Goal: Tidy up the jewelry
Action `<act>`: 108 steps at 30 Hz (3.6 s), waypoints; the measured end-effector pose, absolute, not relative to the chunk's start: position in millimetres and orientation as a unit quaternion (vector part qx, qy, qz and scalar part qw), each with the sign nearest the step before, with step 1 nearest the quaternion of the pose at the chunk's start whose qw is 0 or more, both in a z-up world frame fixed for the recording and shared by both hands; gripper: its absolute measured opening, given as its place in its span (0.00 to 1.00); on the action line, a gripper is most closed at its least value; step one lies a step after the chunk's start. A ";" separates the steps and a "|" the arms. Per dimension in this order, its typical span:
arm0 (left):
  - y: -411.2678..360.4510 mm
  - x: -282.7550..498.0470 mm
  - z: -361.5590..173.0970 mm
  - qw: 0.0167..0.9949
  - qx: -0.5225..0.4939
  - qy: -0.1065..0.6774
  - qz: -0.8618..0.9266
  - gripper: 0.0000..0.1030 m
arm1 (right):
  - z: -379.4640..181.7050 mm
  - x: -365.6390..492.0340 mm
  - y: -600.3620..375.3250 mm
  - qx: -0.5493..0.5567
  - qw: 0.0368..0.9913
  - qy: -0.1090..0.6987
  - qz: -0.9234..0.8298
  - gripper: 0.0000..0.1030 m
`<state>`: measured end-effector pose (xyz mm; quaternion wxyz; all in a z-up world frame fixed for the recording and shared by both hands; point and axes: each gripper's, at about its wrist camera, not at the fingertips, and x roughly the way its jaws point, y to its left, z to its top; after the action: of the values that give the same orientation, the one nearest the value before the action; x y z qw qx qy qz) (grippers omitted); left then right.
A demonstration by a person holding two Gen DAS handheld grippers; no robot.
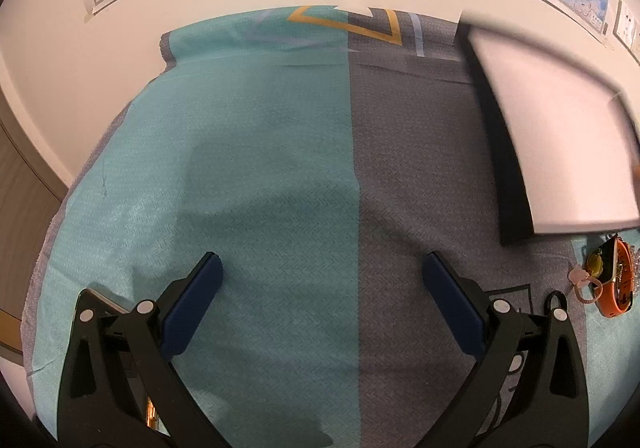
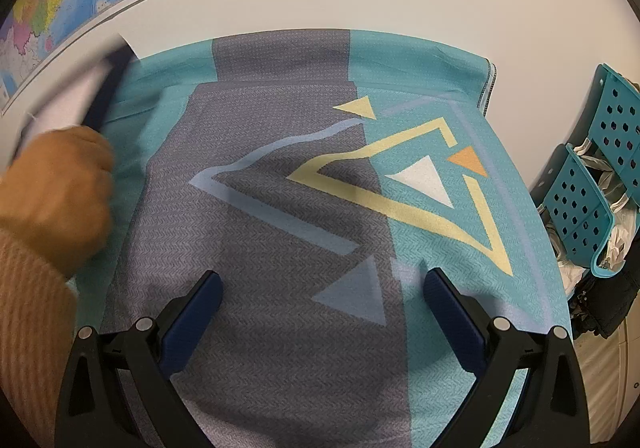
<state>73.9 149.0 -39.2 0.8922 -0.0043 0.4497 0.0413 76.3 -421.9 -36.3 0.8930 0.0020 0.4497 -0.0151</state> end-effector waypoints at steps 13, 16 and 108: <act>147.1 74.0 -40.0 0.892 -0.006 0.450 0.046 0.96 | -36.1 76.3 -422.0 0.002 0.893 0.450 -0.015 0.95; 146.3 73.6 -40.2 0.892 -0.006 0.450 0.046 0.96 | -35.9 76.0 -422.1 0.002 0.893 0.450 -0.015 0.95; 12.9 -3.6 3.0 0.928 0.022 0.371 -0.020 0.95 | 2.9 -8.1 -171.2 0.000 0.919 0.345 0.192 0.94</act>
<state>-3.6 12.9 3.0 0.9281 0.0216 0.3710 -0.0199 -8.1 -171.2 2.9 0.9186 0.0001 0.3453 0.1924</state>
